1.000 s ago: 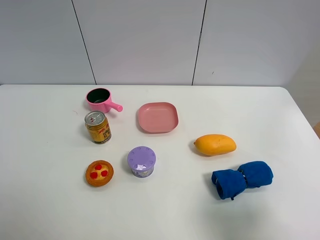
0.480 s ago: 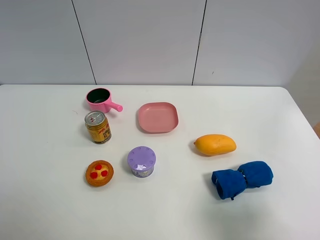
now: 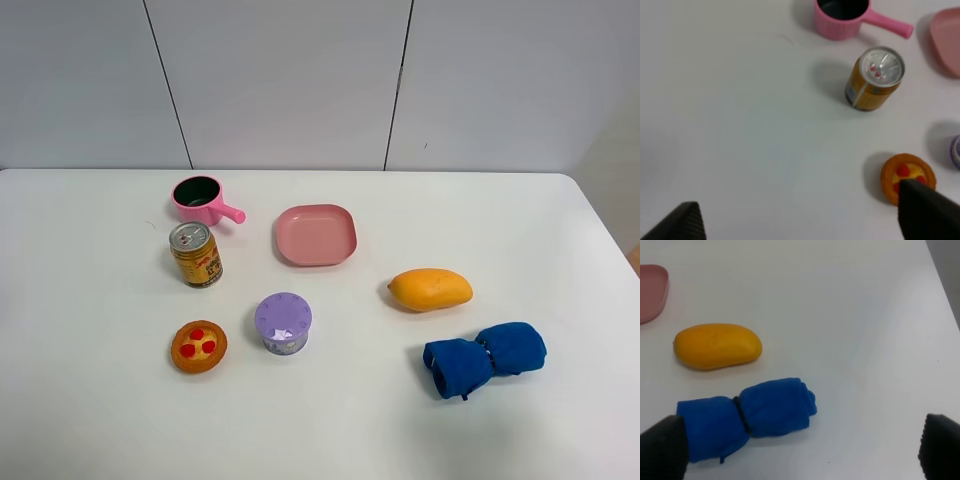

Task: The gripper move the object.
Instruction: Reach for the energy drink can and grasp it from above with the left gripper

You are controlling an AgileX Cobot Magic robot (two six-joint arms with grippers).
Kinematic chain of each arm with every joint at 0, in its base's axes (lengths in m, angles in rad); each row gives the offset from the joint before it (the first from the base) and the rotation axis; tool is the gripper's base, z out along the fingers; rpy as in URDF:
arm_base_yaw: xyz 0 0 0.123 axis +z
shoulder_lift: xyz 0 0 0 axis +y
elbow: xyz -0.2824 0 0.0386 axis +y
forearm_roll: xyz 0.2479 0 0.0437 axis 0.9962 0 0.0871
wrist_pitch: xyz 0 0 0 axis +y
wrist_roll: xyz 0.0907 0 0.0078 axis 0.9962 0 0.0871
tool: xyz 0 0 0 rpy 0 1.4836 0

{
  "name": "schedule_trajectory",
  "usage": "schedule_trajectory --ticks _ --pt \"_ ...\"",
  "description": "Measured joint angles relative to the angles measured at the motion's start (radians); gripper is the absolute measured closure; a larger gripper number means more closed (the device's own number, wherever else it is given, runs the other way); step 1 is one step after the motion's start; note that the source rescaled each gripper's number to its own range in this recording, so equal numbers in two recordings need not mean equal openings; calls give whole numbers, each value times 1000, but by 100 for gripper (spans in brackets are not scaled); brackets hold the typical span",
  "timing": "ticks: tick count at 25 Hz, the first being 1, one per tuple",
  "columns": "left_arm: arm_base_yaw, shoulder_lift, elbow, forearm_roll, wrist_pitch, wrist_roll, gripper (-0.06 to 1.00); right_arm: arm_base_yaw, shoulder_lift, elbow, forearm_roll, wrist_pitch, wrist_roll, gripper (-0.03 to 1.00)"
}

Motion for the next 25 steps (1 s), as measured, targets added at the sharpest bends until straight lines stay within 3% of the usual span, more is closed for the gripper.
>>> schedule_trajectory --ticks 2,5,8,11,16,25 --pt "0 148 -52 -5 -1 44 37 0 0 0 0 0 0 -3" --pt "0 332 -125 -55 -2 117 9 0 0 0 0 0 0 -3" --pt "0 469 -190 -134 -6 207 -4 0 0 0 0 0 0 -3" --pt "-1 572 -233 -187 -28 267 -6 0 0 0 0 0 0 -3" --pt "-55 691 -246 -176 -97 282 -6 0 0 0 0 0 0 -3" --pt "-285 827 -246 -57 -206 232 -6 0 0 0 0 0 0 -3"
